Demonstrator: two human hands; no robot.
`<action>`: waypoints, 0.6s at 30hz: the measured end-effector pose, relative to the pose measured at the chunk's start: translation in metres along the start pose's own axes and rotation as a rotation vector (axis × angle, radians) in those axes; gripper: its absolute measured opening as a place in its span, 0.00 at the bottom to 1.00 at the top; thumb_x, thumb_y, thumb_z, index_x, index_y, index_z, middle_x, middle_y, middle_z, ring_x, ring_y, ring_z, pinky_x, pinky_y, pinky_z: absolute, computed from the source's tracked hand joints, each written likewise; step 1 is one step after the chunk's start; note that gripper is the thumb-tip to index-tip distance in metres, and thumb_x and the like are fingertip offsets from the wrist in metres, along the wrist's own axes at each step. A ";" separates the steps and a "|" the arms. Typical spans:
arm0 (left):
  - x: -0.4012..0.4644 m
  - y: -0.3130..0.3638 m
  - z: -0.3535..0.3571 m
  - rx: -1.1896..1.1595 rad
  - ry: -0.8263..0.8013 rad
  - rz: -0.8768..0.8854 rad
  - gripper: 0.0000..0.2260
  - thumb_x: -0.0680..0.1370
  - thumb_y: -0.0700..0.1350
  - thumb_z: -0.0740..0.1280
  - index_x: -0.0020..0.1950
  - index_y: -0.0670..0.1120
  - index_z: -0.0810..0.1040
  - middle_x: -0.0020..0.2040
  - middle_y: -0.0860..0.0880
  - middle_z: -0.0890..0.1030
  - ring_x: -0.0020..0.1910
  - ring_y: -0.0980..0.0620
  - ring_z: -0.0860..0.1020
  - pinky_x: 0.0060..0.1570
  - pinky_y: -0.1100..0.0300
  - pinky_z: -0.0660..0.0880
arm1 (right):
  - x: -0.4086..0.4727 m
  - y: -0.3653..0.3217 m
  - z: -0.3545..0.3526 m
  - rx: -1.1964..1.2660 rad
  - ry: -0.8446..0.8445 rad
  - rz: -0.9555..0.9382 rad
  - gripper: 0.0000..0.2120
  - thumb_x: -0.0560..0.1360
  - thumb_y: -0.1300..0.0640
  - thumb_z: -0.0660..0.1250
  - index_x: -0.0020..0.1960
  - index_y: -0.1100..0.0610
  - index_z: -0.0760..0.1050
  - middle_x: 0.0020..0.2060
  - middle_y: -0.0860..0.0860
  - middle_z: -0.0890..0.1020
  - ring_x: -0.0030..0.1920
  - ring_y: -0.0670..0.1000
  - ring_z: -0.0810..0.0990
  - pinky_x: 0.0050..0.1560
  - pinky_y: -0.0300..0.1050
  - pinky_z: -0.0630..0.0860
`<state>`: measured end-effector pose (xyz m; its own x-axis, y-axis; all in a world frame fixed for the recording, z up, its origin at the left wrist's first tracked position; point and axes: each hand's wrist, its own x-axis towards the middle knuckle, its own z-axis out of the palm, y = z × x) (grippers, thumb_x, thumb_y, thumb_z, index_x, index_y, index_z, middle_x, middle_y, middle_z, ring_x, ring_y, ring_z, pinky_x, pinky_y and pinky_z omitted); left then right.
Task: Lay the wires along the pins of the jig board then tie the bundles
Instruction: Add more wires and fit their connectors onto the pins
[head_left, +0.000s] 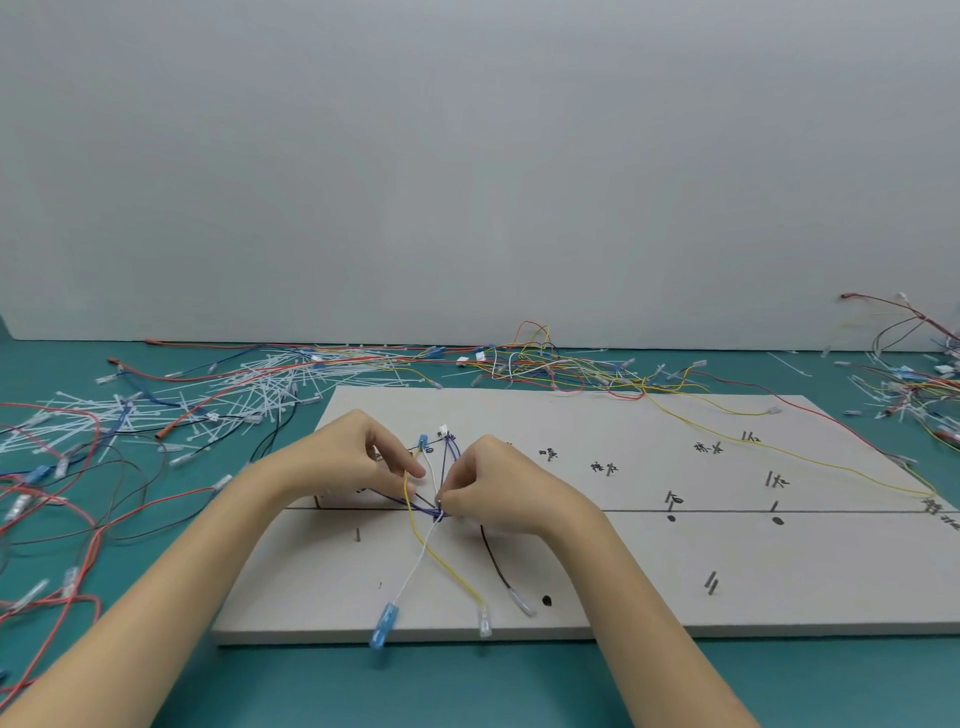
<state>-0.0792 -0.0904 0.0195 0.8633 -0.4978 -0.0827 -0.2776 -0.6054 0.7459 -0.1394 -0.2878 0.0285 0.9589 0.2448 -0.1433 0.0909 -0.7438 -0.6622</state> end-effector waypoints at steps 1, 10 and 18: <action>0.000 0.000 0.001 0.004 -0.004 0.003 0.09 0.63 0.54 0.79 0.42 0.59 0.86 0.34 0.56 0.79 0.33 0.55 0.68 0.32 0.69 0.65 | 0.000 0.000 0.000 0.000 -0.003 -0.002 0.09 0.71 0.60 0.64 0.41 0.59 0.83 0.39 0.58 0.83 0.36 0.50 0.73 0.37 0.43 0.72; -0.005 0.000 -0.012 -0.125 0.042 -0.066 0.04 0.74 0.52 0.72 0.44 0.56 0.87 0.47 0.60 0.85 0.48 0.66 0.80 0.48 0.68 0.71 | 0.001 0.002 -0.001 -0.010 0.004 -0.024 0.10 0.71 0.61 0.64 0.43 0.57 0.84 0.41 0.54 0.85 0.37 0.48 0.77 0.40 0.42 0.77; -0.003 0.002 -0.003 -0.040 0.123 -0.075 0.13 0.74 0.62 0.66 0.40 0.57 0.87 0.44 0.49 0.84 0.46 0.56 0.79 0.55 0.56 0.72 | 0.004 0.004 0.001 -0.013 0.028 -0.045 0.07 0.72 0.63 0.68 0.44 0.56 0.85 0.41 0.50 0.85 0.40 0.48 0.80 0.43 0.40 0.77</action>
<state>-0.0812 -0.0882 0.0228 0.9269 -0.3705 -0.0593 -0.1954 -0.6116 0.7667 -0.1360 -0.2893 0.0244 0.9610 0.2604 -0.0927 0.1372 -0.7405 -0.6579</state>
